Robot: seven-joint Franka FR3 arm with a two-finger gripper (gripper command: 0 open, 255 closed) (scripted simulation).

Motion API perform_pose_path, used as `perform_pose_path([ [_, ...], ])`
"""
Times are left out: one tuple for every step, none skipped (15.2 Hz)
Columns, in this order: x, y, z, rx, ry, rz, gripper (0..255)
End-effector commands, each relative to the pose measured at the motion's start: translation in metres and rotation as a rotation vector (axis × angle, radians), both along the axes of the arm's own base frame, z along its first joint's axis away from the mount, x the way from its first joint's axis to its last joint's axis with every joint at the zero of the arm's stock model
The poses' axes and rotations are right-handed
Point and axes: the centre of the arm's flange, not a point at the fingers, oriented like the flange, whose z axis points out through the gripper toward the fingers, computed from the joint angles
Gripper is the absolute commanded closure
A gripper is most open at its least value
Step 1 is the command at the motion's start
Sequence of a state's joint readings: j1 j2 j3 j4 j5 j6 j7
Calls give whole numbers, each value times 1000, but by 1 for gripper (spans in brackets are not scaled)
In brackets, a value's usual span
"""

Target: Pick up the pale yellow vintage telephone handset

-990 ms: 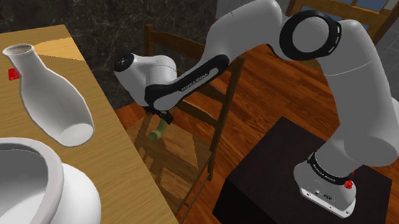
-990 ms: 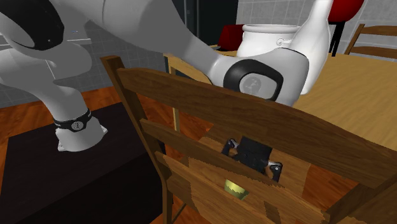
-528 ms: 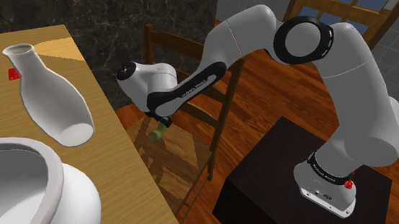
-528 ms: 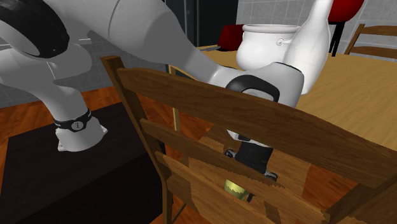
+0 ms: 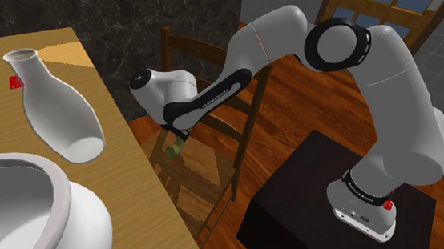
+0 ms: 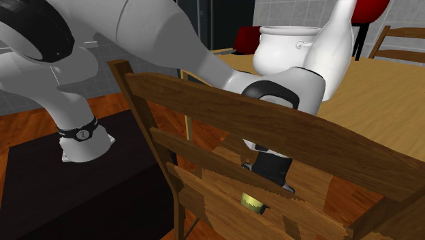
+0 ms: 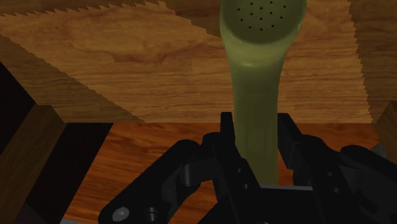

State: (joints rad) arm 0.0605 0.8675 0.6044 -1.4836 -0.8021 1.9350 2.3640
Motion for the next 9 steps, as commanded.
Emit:
perform_pose_path([
  [-1, 0, 0, -1, 1, 0, 255],
  [-1, 0, 5, -1, 1, 0, 255],
  [-1, 0, 10, -1, 1, 0, 255],
  [-1, 0, 16, -1, 1, 0, 255],
  [-1, 0, 21, -1, 1, 0, 255],
  [-1, 0, 26, -1, 1, 0, 255],
  [-1, 0, 31, -1, 1, 0, 255],
  [-1, 0, 37, -1, 1, 0, 255],
  [-1, 0, 42, -1, 1, 0, 255],
])
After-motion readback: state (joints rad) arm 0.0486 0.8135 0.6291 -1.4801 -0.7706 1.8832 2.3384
